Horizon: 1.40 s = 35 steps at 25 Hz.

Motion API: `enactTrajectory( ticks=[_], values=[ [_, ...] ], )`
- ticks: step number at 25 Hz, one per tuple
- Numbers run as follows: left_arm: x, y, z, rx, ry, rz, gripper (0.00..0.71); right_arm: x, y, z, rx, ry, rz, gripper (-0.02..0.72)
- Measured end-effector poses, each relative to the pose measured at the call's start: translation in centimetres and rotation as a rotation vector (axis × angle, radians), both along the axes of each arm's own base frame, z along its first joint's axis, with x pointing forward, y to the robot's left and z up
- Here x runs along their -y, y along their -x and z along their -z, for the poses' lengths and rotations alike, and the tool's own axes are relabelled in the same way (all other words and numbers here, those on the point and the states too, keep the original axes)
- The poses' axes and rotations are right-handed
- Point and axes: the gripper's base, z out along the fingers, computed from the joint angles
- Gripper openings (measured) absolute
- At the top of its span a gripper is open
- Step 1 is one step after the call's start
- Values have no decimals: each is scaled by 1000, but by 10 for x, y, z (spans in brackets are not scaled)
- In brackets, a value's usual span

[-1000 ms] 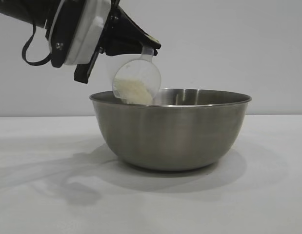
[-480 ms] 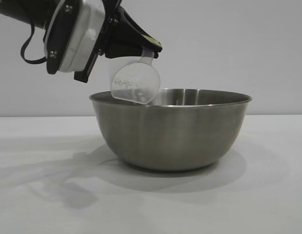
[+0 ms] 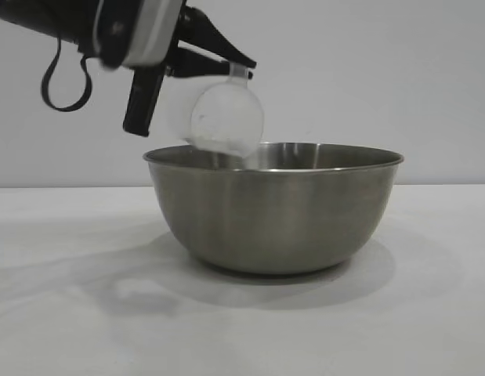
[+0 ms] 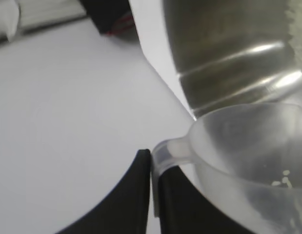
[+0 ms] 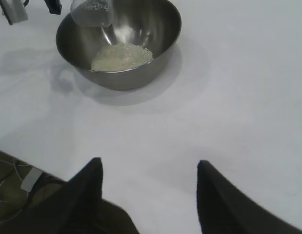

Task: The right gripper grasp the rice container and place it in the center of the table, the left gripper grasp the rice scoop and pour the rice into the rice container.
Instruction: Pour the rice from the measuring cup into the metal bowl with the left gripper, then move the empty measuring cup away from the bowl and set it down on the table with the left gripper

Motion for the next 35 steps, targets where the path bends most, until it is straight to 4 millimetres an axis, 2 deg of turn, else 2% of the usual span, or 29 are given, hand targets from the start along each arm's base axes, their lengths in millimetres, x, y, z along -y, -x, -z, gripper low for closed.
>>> enactTrajectory(
  ticks=[5,9,12,16,19,22,26,33,34,35],
  values=[
    [-26,-13,-2,-122,297,-289,0,0,0,0,0,0,0,362],
    [-42,-13,6,-192,412,-430,0,0,0,0,-1,-1,1,362],
    [-55,-11,29,-273,447,-482,0,0,0,0,-2,-2,2,362],
    [-75,-7,70,-405,450,-569,0,0,0,0,-2,-4,5,362],
    [-77,-4,92,-465,427,-590,0,0,0,0,-4,-6,10,362],
    [-75,-4,105,-502,408,-572,0,0,0,0,-6,-9,14,362],
    [-76,1,116,-541,408,-578,0,1,0,0,-7,-10,17,362],
    [-82,22,128,-584,403,-595,0,1,-1,0,-6,-7,24,362],
    [-84,25,129,-588,415,-598,47,1,-1,0,-6,-7,24,362],
    [-84,27,130,-593,425,-600,47,1,-1,0,-7,-9,26,362]
  ],
)
